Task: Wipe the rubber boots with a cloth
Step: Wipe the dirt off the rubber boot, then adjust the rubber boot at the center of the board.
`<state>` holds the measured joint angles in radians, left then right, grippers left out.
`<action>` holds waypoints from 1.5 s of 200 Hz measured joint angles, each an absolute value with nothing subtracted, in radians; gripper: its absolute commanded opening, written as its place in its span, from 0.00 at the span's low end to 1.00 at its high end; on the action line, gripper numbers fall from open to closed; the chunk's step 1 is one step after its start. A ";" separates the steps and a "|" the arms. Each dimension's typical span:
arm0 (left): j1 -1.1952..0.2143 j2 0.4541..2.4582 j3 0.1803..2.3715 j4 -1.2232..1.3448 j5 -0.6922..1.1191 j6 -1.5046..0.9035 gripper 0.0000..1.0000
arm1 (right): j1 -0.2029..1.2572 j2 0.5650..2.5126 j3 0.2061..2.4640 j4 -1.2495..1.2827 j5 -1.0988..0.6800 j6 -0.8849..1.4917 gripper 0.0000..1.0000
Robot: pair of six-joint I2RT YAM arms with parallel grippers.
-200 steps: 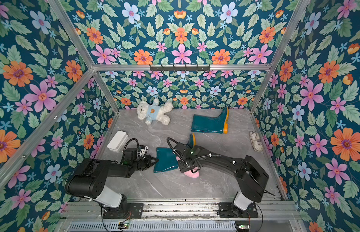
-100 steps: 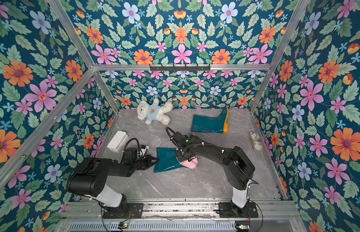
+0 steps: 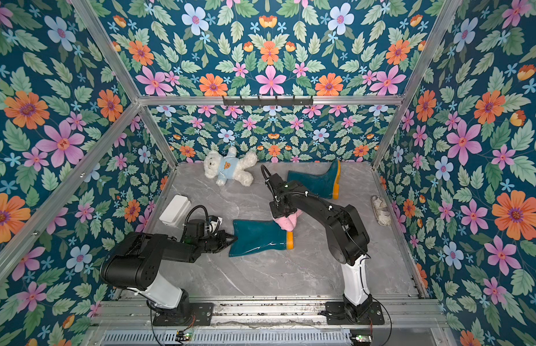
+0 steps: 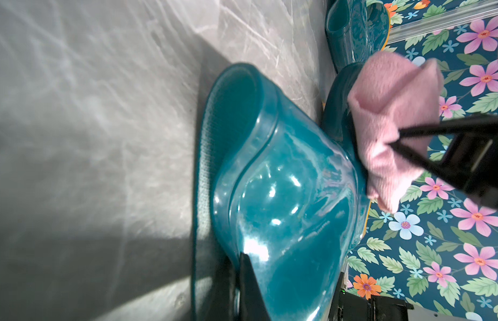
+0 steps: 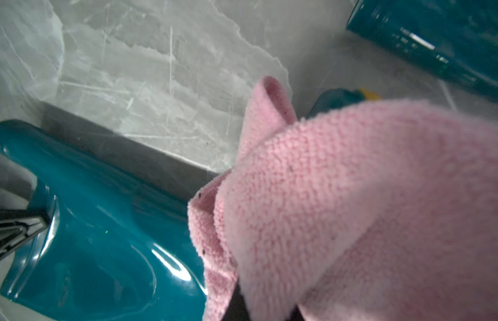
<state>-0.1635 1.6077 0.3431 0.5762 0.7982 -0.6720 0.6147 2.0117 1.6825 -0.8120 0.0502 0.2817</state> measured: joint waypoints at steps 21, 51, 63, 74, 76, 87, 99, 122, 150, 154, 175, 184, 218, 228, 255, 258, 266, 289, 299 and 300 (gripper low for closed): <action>-0.162 1.610 0.343 0.579 0.801 -0.672 0.00 | 0.588 2.056 1.761 -0.829 0.051 0.275 0.00; -0.160 1.612 0.343 0.581 0.805 -0.672 0.00 | 0.557 2.136 1.880 -0.863 0.051 0.257 0.00; -0.159 1.612 0.343 0.582 0.805 -0.673 0.00 | 0.548 2.165 1.916 -0.878 0.046 0.254 0.00; -0.159 1.612 0.343 0.582 0.806 -0.674 0.00 | 0.544 2.184 1.940 -0.890 0.041 0.251 0.00; -0.159 1.612 0.343 0.582 0.806 -0.674 0.00 | 0.543 2.187 1.944 -0.892 0.040 0.251 0.00; -0.159 1.612 0.343 0.582 0.805 -0.675 0.00 | 0.541 2.197 1.955 -0.898 0.037 0.248 0.00; -0.158 1.612 0.343 0.582 0.806 -0.675 0.00 | 0.540 2.199 1.961 -0.905 0.034 0.247 0.00; -0.157 1.612 0.341 0.584 0.806 -0.675 0.00 | 0.540 2.181 1.936 -0.901 0.031 0.244 0.00; -0.156 1.612 0.340 0.584 0.809 -0.675 0.00 | 0.555 2.097 1.827 -0.860 0.036 0.244 0.00; -0.156 1.612 0.340 0.584 0.809 -0.675 0.00 | 0.558 2.080 1.805 -0.859 0.036 0.245 0.00; -0.156 1.612 0.342 0.582 0.810 -0.675 0.00 | 0.570 1.961 1.662 -0.837 0.027 0.262 0.00; -0.156 1.613 0.344 0.579 0.810 -0.675 0.00 | 0.569 1.893 1.592 -0.830 0.025 0.276 0.00; -0.155 1.613 0.350 0.565 0.809 -0.675 0.00 | 0.525 1.642 1.302 -0.780 0.019 0.337 0.00; -0.155 1.610 0.351 0.559 0.807 -0.675 0.00 | 0.489 1.574 1.209 -0.766 0.013 0.356 0.00; -0.156 1.592 0.372 0.505 0.786 -0.670 0.00 | 0.385 1.437 0.992 -0.722 -0.001 0.408 0.00; -0.156 1.588 0.376 0.496 0.782 -0.670 0.00 | 0.377 1.426 0.973 -0.720 -0.004 0.414 0.00; -0.156 1.573 0.386 0.468 0.775 -0.662 0.00 | 0.360 1.399 0.929 -0.706 -0.020 0.421 0.00; -0.156 1.495 0.429 0.375 0.741 -0.652 0.00 | 0.311 1.331 0.829 -0.659 -0.051 0.442 0.00; -0.156 1.444 0.456 0.324 0.725 -0.649 0.00 | 0.289 1.303 0.798 -0.634 -0.063 0.443 0.00; -0.156 1.440 0.458 0.319 0.724 -0.648 0.00 | 0.287 1.301 0.796 -0.633 -0.064 0.443 0.00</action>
<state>-0.1558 1.4403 0.4583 0.3195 0.7238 -0.6483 0.2871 1.3014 0.7963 -0.6331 -0.0639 0.4435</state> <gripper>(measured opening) 0.062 0.092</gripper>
